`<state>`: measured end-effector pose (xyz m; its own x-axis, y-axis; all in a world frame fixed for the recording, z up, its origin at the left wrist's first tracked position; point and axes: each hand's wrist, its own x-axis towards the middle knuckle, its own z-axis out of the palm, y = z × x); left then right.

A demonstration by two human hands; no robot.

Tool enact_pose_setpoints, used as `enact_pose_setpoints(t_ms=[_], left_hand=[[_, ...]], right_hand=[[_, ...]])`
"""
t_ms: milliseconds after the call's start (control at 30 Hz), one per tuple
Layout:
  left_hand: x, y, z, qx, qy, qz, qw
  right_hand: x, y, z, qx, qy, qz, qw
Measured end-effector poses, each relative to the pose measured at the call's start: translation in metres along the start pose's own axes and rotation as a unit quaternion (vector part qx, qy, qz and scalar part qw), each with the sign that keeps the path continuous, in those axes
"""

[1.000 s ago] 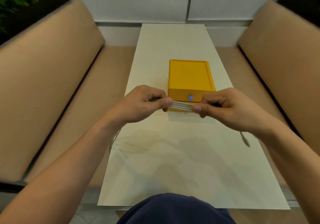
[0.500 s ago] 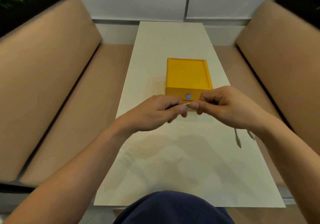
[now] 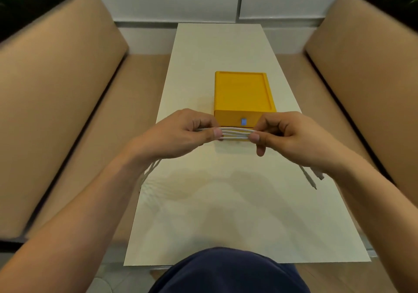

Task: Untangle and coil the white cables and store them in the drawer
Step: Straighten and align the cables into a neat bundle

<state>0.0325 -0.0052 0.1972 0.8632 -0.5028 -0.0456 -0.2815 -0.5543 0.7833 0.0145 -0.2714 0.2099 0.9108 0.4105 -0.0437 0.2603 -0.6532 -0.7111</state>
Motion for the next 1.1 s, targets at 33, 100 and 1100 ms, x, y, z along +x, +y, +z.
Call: enact_pose_setpoints(t_ms=[33,100,1100], left_hand=[[0.000,0.000,0.000,0.001,0.005,0.001,1.000],[-0.001,-0.001,0.001,0.026,0.006,0.008,1.000],[0.004,0.008,0.009,0.035,-0.036,0.022,0.999]], right_hand=[[0.000,-0.002,0.000,0.003,0.011,-0.001,1.000],[0.000,-0.005,-0.002,0.010,0.000,0.018,1.000],[0.000,-0.015,-0.010,-0.027,-0.111,0.044,0.992]])
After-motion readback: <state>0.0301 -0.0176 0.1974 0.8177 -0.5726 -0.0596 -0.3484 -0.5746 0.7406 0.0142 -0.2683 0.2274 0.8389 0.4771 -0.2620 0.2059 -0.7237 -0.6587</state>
